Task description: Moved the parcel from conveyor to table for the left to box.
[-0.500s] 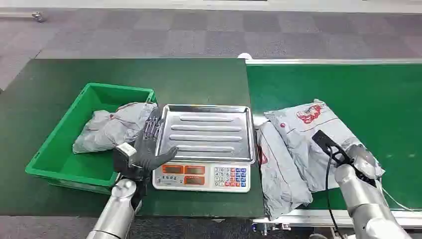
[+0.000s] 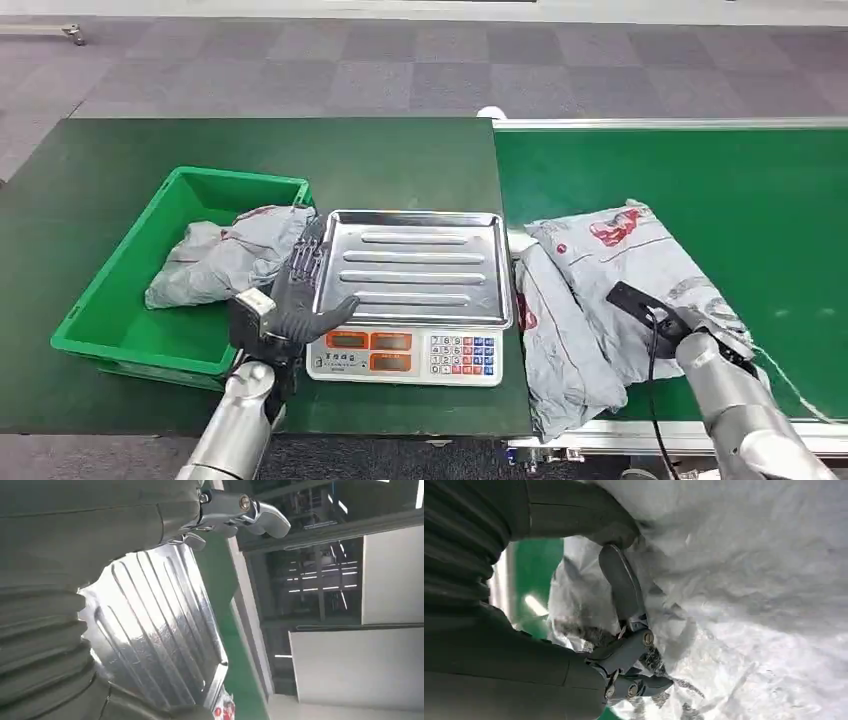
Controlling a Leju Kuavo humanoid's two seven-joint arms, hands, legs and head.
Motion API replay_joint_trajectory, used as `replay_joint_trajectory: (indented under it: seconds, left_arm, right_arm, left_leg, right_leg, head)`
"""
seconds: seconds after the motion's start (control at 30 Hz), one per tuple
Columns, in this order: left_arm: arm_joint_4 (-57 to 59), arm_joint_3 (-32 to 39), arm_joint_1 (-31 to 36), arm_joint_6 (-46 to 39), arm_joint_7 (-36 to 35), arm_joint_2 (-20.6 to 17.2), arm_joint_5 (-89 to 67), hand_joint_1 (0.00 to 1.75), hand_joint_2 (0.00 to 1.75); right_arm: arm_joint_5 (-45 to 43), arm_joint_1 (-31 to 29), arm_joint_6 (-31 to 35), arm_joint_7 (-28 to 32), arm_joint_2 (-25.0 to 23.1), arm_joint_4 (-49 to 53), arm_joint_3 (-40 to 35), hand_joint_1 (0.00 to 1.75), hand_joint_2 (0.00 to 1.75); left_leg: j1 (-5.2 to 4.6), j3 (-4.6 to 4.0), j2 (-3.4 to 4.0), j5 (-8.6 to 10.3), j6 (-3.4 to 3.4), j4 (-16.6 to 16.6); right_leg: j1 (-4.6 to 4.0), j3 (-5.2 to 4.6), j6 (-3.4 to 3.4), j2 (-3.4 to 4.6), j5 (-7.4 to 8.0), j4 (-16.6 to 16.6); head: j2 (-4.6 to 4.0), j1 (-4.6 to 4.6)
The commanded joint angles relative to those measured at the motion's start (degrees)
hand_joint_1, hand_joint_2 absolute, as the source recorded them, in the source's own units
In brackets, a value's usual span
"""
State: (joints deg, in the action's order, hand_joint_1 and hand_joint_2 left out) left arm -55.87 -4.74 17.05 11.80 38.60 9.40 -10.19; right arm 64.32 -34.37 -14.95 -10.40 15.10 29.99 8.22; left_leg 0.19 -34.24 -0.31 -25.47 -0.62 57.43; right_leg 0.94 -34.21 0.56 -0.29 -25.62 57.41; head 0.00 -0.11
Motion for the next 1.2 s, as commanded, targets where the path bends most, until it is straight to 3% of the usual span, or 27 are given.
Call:
replay_joint_trajectory:
  seconds: [0.03,0.13,0.33,0.73,0.77,0.8,0.83,0.87,0.9,0.97,1.1,1.2]
  left_arm:
    - [-3.9,1.5,-2.6,-0.5,-1.2,-2.1,1.1,0.00,1.75]
    - [-7.1,2.4,-4.1,0.3,-1.6,-2.8,1.8,0.00,1.75]
    - [-6.4,2.3,-3.7,0.1,-1.6,-2.6,1.7,0.00,1.75]
    - [0.8,0.7,1.1,0.7,1.2,-2.2,1.6,0.00,1.75]
    - [1.3,0.5,1.5,0.7,1.4,-2.2,1.5,0.00,1.75]
    - [2.0,0.5,1.8,0.5,1.4,-2.1,1.4,0.00,1.75]
    - [2.3,0.4,1.9,0.5,1.4,-2.1,1.3,0.00,1.75]
    - [3.0,-0.1,2.3,0.2,1.4,-1.9,1.1,0.00,1.75]
    - [3.1,-0.2,2.4,0.1,1.4,-1.8,1.1,0.00,1.75]
    - [3.2,-0.7,2.4,-0.3,1.4,-1.7,1.1,0.00,1.75]
    - [3.2,-0.7,2.3,-0.2,1.4,-1.8,1.1,0.00,1.75]
    - [2.2,-0.8,1.7,-0.3,1.4,-2.5,1.6,0.00,1.75]
  right_arm:
    - [-8.2,-5.5,10.9,9.0,-4.9,3.0,2.7,0.00,0.00]
    - [-18.4,-4.2,10.4,14.3,-6.3,13.3,1.7,0.00,0.00]
    - [-20.0,-3.1,10.5,14.1,-5.6,13.8,0.5,0.00,0.00]
    - [-32.1,1.0,20.9,24.8,-4.3,20.5,1.3,0.00,0.00]
    - [-30.2,0.9,21.9,22.5,-3.7,19.4,0.3,0.00,0.00]
    - [-22.5,-0.1,25.7,15.1,-2.0,15.8,-3.4,0.00,0.00]
    - [-20.2,-0.8,26.7,12.7,-1.7,14.1,-4.3,0.00,0.00]
    - [-11.8,-2.7,30.3,5.9,-0.7,8.2,-6.8,0.00,0.00]
    - [-9.9,-3.4,31.3,4.3,-0.7,6.0,-6.9,0.00,0.00]
    - [-7.8,-5.1,30.4,3.2,-1.1,-0.1,-6.8,0.00,0.00]
    - [-7.7,-5.0,30.6,3.2,-1.2,-0.2,-6.8,0.00,0.00]
    - [-8.6,-6.6,26.1,4.9,-2.5,-3.2,-5.8,0.00,0.00]
  left_leg:
    - [-0.03,0.08,0.40,-0.06,-0.02,0.0]
    - [-0.05,0.01,0.66,-0.12,-0.03,0.0]
    - [0.04,0.13,0.17,0.01,-0.08,-0.1]
    - [0.03,0.10,-0.12,0.07,-0.08,-0.1]
    - [0.00,0.04,-0.10,0.07,-0.07,-0.1]
    - [0.02,0.10,-0.08,0.07,-0.07,-0.1]
    - [0.00,0.03,-0.08,0.07,-0.07,0.0]
    - [0.03,0.09,-0.06,0.06,-0.07,-0.1]
    - [0.03,0.15,-0.02,0.07,-0.06,-0.1]
    - [0.04,0.13,-0.02,0.09,-0.05,-0.1]
    - [0.01,0.04,0.07,0.05,-0.07,0.0]
    - [-0.01,0.07,0.09,0.05,-0.08,-0.1]
  right_leg:
    - [0.03,-0.06,-0.05,0.39,0.05,0.0]
    - [0.05,-0.16,-0.07,0.64,0.07,0.1]
    - [-0.05,0.04,-0.14,0.15,0.04,0.0]
    - [-0.04,0.12,-0.13,-0.19,0.02,-0.1]
    - [-0.01,0.03,-0.11,-0.16,0.02,0.0]
    - [-0.03,0.10,-0.13,-0.14,0.02,-0.1]
    - [-0.01,0.02,-0.10,-0.13,0.02,0.0]
    - [-0.03,0.09,-0.11,-0.11,0.03,0.0]
    - [-0.04,0.13,-0.12,-0.06,0.05,-0.1]
    - [-0.05,0.13,-0.10,-0.06,0.08,-0.1]
    - [-0.01,-0.01,-0.09,0.03,0.06,0.0]
    - [0.01,-0.01,-0.11,0.07,0.05,0.0]
  head:
    - [0.00,0.02]
    - [0.00,0.00]
    - [0.00,0.00]
    - [0.00,0.00]
    - [0.00,0.02]
    - [0.00,0.00]
    - [0.00,0.00]
    - [0.00,0.00]
    - [0.00,0.00]
    - [0.00,0.00]
    - [0.00,0.00]
    - [0.00,0.00]
